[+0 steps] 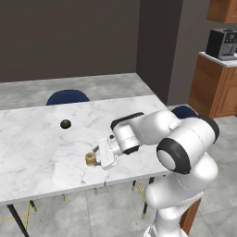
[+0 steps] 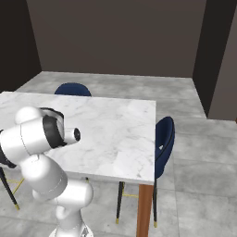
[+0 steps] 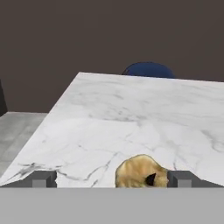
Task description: Pick the candle and candle from the dining table and place them in the open cabinet. Close the cabinet after placing the objects.
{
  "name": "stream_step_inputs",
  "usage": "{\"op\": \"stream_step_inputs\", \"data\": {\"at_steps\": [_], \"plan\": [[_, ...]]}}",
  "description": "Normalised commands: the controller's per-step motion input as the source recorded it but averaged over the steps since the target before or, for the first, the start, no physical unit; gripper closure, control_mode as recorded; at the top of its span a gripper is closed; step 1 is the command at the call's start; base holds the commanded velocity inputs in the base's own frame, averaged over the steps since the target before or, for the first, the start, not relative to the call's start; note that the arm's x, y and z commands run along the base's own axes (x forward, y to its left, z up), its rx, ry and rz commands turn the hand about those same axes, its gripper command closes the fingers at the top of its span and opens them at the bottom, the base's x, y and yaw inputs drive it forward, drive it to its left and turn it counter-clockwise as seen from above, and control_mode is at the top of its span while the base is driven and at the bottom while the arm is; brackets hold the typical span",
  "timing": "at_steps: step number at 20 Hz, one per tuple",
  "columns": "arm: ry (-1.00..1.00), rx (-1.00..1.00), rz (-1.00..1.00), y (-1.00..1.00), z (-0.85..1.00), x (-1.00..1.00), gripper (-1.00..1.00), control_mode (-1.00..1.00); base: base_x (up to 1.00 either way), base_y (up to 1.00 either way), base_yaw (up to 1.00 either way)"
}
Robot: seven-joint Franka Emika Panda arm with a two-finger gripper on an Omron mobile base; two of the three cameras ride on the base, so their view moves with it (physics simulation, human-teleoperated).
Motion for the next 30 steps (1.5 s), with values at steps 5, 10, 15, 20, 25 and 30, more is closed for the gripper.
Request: {"op": "stream_step_inputs", "data": {"at_steps": [5,10,15,20,25,30], "plan": [[0.00,0.12,0.00,-0.45,0.00,0.00,-1.00,-1.00,0.00,0.00,0.00],[0.00,0.04,0.00,-0.24,0.00,0.01,-1.00,-1.00,0.00,0.00,0.00],[0.00,0.00,0.00,0.00,0.00,0.00,-1.00,-1.00,0.00,0.00,0.00],[0.05,0.00,0.00,0.00,-0.14,0.13,-1.00,-1.00,0.00,0.00,0.00],[0.03,0.00,0.00,0.00,-0.07,0.19,-1.00,-1.00,0.00,0.00,0.00],[0.00,0.00,0.00,0.00,0.00,0.18,-1.00,-1.00,0.00,0.00,0.00]]}}
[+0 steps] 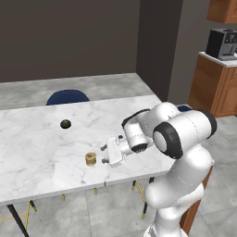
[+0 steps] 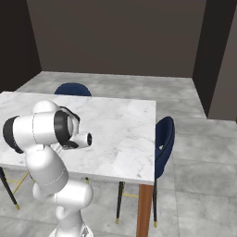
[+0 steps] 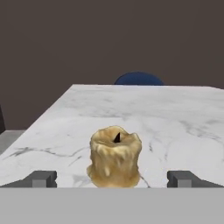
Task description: Pick the candle and candle from the dining table and place them in the open cabinet. Close the cabinet after placing the objects.
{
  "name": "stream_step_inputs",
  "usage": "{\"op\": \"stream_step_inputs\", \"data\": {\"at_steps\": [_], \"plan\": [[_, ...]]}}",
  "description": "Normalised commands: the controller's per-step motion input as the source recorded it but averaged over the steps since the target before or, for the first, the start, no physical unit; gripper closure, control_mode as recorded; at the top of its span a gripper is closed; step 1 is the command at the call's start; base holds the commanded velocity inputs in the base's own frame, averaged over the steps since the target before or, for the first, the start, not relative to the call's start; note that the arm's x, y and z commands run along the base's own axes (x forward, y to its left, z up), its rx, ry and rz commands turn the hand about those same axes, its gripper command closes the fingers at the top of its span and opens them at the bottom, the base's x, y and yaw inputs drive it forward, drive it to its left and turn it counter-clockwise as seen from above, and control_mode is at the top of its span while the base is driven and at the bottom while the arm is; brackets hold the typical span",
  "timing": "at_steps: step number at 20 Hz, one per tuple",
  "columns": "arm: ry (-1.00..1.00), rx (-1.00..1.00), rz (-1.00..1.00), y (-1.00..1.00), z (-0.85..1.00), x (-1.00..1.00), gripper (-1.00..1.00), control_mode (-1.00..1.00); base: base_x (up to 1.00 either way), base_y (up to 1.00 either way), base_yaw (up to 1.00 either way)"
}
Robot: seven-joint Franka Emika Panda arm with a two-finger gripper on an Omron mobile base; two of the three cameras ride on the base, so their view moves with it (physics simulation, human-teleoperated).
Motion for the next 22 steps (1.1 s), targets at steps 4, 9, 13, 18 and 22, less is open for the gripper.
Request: {"op": "stream_step_inputs", "data": {"at_steps": [4,9,13,18,22], "plan": [[0.01,0.00,0.00,0.00,-0.05,0.03,-1.00,-1.00,0.00,0.00,0.00],[0.03,0.00,0.00,0.08,-0.19,-0.01,-1.00,-1.00,0.00,0.00,0.00],[0.02,0.00,0.00,0.16,-0.05,-0.04,-1.00,-1.00,0.00,0.00,0.00],[0.00,0.00,0.00,0.05,0.00,0.00,-1.00,-1.00,0.00,0.00,0.00],[0.00,0.00,0.00,0.02,0.00,0.00,-1.00,-1.00,0.00,0.00,0.00]]}}
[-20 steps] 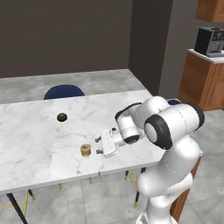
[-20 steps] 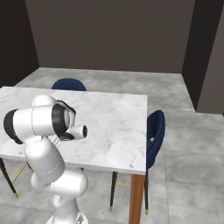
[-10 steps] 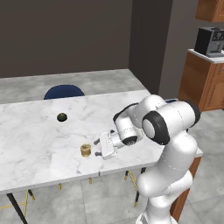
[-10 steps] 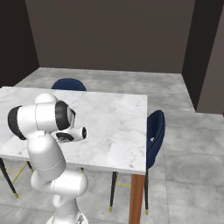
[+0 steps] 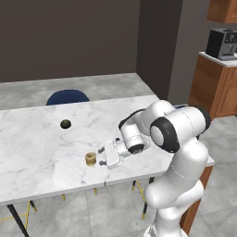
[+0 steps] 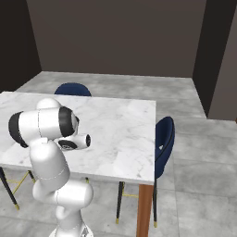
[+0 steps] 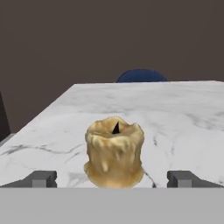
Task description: Pick the candle and candle from the dining table and place them in the open cabinet. Close the cabinet after placing the objects.
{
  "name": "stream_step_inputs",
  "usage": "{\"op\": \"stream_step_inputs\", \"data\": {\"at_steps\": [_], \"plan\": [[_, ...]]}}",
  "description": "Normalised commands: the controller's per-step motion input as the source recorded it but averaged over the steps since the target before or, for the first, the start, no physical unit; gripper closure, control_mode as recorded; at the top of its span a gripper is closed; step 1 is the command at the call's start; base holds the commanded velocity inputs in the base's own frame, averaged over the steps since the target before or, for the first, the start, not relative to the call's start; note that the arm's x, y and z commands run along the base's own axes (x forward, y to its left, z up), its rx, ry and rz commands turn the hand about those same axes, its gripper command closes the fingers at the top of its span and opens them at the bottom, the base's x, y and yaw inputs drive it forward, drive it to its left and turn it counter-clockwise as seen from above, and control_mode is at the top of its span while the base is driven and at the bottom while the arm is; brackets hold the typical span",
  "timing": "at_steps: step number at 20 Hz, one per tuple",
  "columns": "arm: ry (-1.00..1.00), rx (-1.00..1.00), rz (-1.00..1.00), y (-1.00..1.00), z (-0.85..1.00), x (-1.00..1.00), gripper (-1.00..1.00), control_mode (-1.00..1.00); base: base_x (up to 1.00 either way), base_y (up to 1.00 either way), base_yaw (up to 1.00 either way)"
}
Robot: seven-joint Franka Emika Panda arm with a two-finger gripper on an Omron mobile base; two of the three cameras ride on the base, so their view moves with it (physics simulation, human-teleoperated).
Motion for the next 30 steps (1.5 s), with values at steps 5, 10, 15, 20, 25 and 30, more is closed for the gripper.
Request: {"op": "stream_step_inputs", "data": {"at_steps": [5,10,15,20,25,30], "plan": [[0.01,0.00,0.00,0.11,0.00,0.00,-1.00,-1.00,0.00,0.00,0.00],[0.03,0.00,0.00,0.11,0.00,0.00,-1.00,-1.00,0.00,0.00,0.00],[0.02,0.00,0.00,0.08,0.00,0.00,-1.00,-1.00,0.00,0.00,0.00],[0.03,0.00,0.00,0.02,0.00,0.00,-1.00,-1.00,0.00,0.00,0.00],[0.04,0.00,0.00,0.03,0.00,0.00,-1.00,-1.00,0.00,0.00,0.00],[0.05,0.01,0.00,0.12,0.00,0.00,-1.00,-1.00,0.00,0.00,0.00]]}}
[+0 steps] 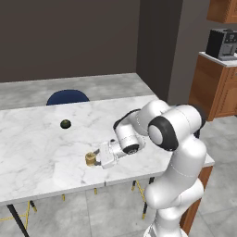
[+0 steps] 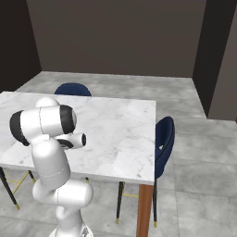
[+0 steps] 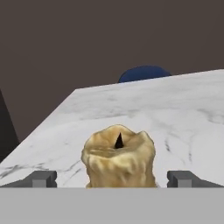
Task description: Pick the candle and candle from the dining table and place them in the open cabinet. Close the cabinet after placing the objects.
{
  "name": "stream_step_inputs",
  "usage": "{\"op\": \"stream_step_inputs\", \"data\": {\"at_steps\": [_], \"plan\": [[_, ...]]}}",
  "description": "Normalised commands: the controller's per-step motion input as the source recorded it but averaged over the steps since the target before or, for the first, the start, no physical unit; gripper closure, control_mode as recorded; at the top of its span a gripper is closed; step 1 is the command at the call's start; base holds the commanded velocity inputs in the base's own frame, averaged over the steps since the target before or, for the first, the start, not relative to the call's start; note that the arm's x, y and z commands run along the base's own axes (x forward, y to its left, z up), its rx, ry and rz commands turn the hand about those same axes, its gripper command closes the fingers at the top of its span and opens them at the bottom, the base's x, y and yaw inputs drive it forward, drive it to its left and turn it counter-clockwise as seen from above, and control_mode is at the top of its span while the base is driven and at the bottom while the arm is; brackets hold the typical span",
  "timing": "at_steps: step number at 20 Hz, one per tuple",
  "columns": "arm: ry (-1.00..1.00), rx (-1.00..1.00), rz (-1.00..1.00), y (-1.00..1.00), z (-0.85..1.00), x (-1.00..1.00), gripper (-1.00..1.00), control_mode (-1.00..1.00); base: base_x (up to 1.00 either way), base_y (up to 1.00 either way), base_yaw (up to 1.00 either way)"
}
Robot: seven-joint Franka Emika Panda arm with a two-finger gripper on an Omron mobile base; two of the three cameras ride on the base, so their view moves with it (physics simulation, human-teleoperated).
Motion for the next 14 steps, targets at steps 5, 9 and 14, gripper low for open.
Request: {"op": "stream_step_inputs", "data": {"at_steps": [5,9,14], "plan": [[0.05,0.00,0.00,0.25,0.00,0.02,-1.00,-1.00,0.00,0.00,0.00],[0.05,0.00,0.00,0.28,0.00,0.00,-1.00,-1.00,0.00,0.00,0.00],[0.08,0.00,0.00,0.27,-0.04,0.00,-1.00,-1.00,0.00,0.00,0.00]]}}
